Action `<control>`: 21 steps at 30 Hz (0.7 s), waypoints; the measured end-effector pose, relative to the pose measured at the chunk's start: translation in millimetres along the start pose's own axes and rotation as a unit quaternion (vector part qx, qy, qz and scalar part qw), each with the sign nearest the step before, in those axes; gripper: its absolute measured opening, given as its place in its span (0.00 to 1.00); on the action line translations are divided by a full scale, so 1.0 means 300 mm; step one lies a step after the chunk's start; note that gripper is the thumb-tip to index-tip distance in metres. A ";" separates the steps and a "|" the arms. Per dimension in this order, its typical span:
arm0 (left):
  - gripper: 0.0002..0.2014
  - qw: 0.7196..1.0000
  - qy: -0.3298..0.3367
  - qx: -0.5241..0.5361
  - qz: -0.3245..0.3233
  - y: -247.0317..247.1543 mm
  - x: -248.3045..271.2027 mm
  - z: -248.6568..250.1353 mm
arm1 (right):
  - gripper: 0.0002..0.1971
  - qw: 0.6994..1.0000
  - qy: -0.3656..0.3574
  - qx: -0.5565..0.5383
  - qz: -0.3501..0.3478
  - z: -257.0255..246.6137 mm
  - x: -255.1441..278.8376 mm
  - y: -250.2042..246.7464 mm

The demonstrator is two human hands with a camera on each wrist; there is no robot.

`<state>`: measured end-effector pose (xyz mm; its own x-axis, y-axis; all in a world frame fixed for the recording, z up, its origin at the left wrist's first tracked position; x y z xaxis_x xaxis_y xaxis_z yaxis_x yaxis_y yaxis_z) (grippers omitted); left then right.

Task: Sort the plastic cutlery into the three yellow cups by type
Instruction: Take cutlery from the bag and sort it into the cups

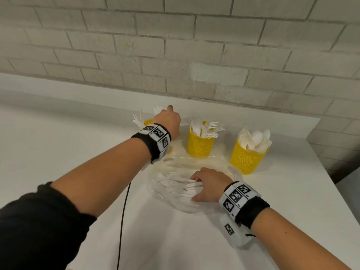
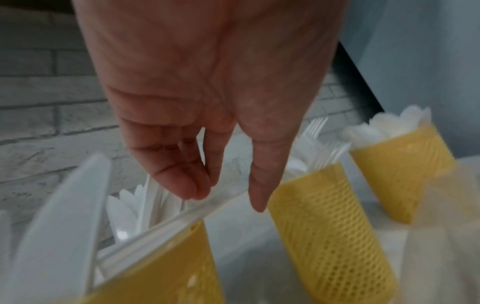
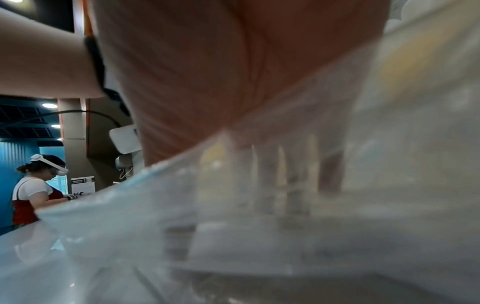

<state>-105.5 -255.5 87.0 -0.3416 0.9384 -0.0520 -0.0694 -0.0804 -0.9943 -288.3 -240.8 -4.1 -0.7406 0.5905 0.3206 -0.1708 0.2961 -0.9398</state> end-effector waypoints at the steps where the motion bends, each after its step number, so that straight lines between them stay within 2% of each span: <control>1: 0.18 1.000 -0.003 -0.021 -0.012 0.006 -0.024 0.008 | 0.33 1.000 -0.004 0.010 0.007 0.003 0.001 0.006; 3: 0.15 0.998 -0.007 -0.058 -0.027 0.020 -0.061 0.014 | 0.31 1.000 -0.011 0.010 0.019 0.006 0.005 0.015; 5: 0.15 0.996 -0.007 -0.079 -0.032 0.023 -0.083 0.010 | 0.24 0.999 -0.013 -0.010 0.030 0.008 0.011 0.019; 8: 0.15 0.998 -0.006 -0.055 -0.008 -0.010 -0.099 -0.007 | 0.14 0.997 -0.007 -0.049 0.053 0.010 0.016 0.014; 13: 0.18 0.995 -0.017 0.055 0.082 -0.125 -0.061 -0.074 | 0.06 0.989 0.017 -0.120 0.089 0.010 0.017 0.004; 16: 0.20 0.974 -0.056 0.178 0.129 -0.146 -0.040 -0.151 | 0.05 0.984 0.036 -0.133 0.116 0.014 0.031 0.002; 18: 0.22 0.964 -0.081 0.225 0.119 -0.130 -0.027 -0.199 | 0.05 0.983 0.054 -0.125 0.126 0.025 0.046 0.001; 21: 0.22 0.964 -0.126 0.224 0.064 -0.086 -0.001 -0.249 | 0.05 0.986 0.060 -0.102 0.115 0.043 0.067 0.006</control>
<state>-33.6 -228.5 105.8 -0.5866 0.8046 -0.0922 -0.3897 -0.3802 -0.8388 -311.9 -238.2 -0.8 -0.6603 0.7404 0.1258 0.1362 0.2828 -0.9495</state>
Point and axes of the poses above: each hand's wrist, its own x-axis away from the middle knuckle, its own y-axis out of the palm, z = x × y, the point moved 2 cm from there along -x, towards the middle knuckle, and after that the axes turned 8 degrees about x, right-handed, at the moved point
